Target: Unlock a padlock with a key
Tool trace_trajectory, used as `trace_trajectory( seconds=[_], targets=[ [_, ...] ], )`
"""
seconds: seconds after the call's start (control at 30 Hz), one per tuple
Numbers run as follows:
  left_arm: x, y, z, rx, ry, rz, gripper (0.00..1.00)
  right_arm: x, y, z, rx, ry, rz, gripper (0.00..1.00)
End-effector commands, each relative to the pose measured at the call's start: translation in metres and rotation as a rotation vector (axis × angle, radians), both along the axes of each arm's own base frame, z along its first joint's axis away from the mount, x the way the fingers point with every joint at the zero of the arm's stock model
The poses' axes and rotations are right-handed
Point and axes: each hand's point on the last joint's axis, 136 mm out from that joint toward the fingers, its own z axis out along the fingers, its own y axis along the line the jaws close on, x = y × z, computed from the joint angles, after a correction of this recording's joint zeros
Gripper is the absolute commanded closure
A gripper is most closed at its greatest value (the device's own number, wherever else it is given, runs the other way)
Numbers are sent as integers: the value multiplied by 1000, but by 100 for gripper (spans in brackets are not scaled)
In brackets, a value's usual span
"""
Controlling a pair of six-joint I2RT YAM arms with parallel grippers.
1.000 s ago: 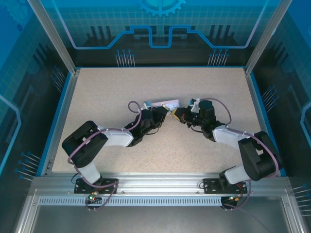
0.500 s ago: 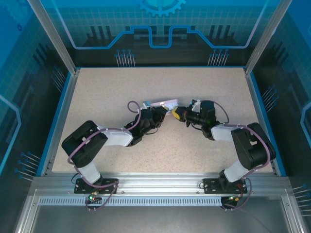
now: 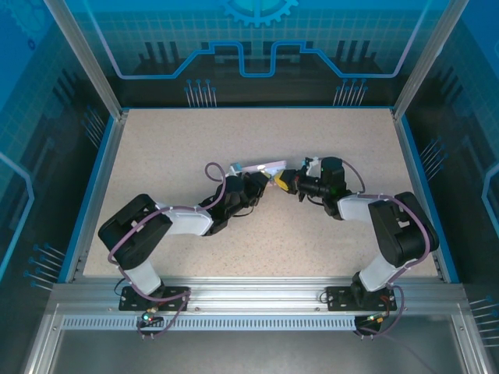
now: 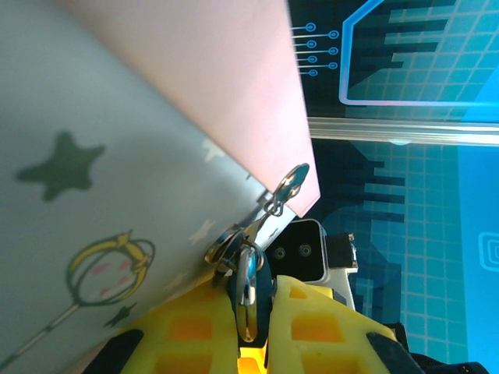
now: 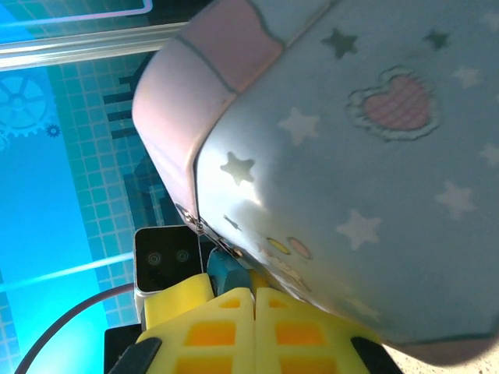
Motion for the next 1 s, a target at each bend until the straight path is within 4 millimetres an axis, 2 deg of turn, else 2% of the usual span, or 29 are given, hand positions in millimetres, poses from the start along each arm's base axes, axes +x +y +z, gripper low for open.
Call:
trace_trajectory(
  seconds=[0.0, 0.1, 0.3, 0.5, 0.57, 0.63, 0.7, 0.73, 0.83, 0.97],
  targets=[
    [-34, -44, 55, -138, -112, -219, 100, 1, 23, 15, 18, -71, 44, 100],
    [-35, -46, 57, -145, -114, -231, 100, 5, 37, 28, 12, -127, 91, 100],
    [-37, -45, 57, -134, -117, -237, 100, 7, 33, 29, -35, -139, 118, 100],
    [-34, -49, 44, -150, -89, -236, 100, -2, 64, 38, -31, -162, 186, 100],
    [-34, -49, 42, -154, -83, -233, 100, 0, 66, 40, -26, -171, 191, 100],
    [-35, -49, 43, -152, -87, -237, 100, 3, 62, 32, -47, -141, 169, 100],
    [-35, -50, 43, -142, -89, -247, 100, 0, 75, 46, 18, -177, 213, 100],
    [-35, -51, 42, -142, -87, -248, 100, -3, 79, 44, 19, -172, 235, 100],
    [-34, -49, 40, -157, -79, -246, 100, 0, 68, 38, -101, -165, 210, 100],
    [-34, -42, 39, -149, -80, -245, 100, -3, 64, 35, -132, -180, 249, 100]
  ],
)
